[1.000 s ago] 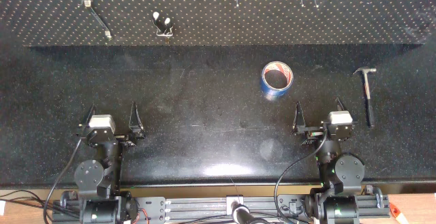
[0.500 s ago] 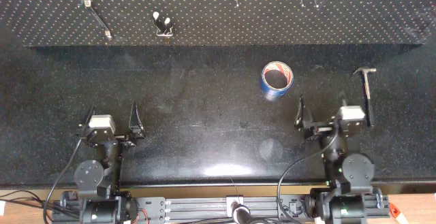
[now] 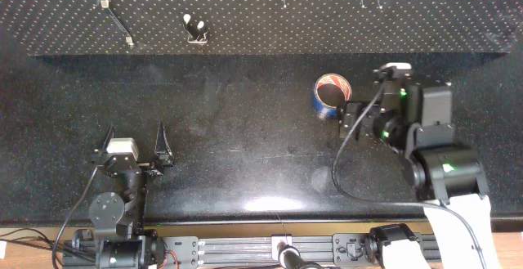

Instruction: Place Tools Onto Pegboard

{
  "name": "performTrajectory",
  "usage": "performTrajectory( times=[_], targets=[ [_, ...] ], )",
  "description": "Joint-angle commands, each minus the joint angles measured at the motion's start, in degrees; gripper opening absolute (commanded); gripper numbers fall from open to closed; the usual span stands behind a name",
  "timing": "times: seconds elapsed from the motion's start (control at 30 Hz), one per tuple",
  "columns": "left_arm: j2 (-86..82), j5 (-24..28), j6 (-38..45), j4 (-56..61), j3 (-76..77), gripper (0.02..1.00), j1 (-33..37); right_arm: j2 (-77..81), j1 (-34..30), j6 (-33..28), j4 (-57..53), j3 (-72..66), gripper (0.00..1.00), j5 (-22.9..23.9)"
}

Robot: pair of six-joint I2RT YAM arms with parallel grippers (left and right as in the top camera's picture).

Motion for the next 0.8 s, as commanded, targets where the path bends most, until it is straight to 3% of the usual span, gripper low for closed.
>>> performTrajectory(
  times=[0.03, 0.13, 0.37, 0.8],
  targets=[
    [-0.44, 0.83, 0.76, -0.37, -0.09, 0.996, -0.24, 7.63, 5.29, 3.1, 0.57, 1.18, 1.0, 4.55],
    [-0.44, 0.83, 0.76, -0.37, -0.09, 0.998, -0.24, 15.21, 8.85, 7.5, 2.99, 1.22, 1.0, 9.42],
    [-0.42, 0.83, 0.79, -0.35, -0.09, 0.996, -0.24, 26.27, 13.25, 7.08, 12.81, 2.73, 1.0, 13.86],
    [-0.42, 0.83, 0.76, -0.37, -0.09, 0.996, -0.24, 40.26, 12.92, 7.54, 14.34, 6.86, 1.0, 13.9]
  ],
)
